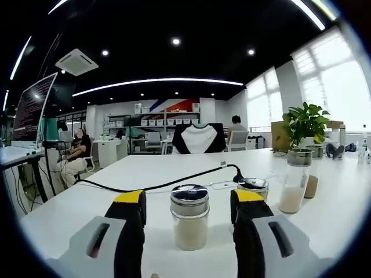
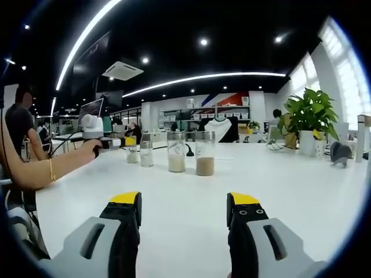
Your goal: Rotate the seasoning bottle until the label or dispensing opening points toward the visible target arrow and the bottle remains upright within the marked orientation range
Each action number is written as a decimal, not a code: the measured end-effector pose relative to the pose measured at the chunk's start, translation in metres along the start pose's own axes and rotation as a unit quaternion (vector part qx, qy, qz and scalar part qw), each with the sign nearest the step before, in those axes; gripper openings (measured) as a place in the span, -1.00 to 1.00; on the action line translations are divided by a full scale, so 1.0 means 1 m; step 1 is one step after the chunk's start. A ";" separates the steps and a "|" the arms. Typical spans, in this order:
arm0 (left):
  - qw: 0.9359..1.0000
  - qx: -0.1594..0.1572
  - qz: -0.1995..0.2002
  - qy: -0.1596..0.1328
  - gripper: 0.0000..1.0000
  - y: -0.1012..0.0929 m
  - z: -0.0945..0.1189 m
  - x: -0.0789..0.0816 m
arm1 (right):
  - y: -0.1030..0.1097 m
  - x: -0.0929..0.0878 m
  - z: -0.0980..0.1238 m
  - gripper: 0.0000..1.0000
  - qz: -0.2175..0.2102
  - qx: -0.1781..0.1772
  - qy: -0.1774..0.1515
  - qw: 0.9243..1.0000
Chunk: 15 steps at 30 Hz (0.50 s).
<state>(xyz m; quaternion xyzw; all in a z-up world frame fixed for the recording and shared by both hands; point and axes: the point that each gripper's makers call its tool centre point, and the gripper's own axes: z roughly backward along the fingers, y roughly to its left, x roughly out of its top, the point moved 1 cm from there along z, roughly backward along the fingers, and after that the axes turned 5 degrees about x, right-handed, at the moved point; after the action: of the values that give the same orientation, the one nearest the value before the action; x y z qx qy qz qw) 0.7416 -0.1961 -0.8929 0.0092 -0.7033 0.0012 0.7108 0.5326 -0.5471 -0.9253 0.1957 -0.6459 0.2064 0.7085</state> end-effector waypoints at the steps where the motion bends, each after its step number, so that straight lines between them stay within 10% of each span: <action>1: 1.000 0.002 0.001 -0.001 0.23 0.001 -0.003 0.001 | 0.000 0.000 0.000 0.17 0.000 -0.001 0.000 1.000; 15: 0.999 0.023 0.023 -0.006 0.15 0.002 -0.014 -0.003 | 0.000 -0.002 0.003 0.17 0.001 -0.004 0.006 1.000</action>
<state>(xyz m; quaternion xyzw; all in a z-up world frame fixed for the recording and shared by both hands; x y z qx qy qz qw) 0.7559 -0.1942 -0.8964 0.0090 -0.7075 0.0339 0.7059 0.5298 -0.5485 -0.9275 0.1911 -0.6429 0.2056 0.7127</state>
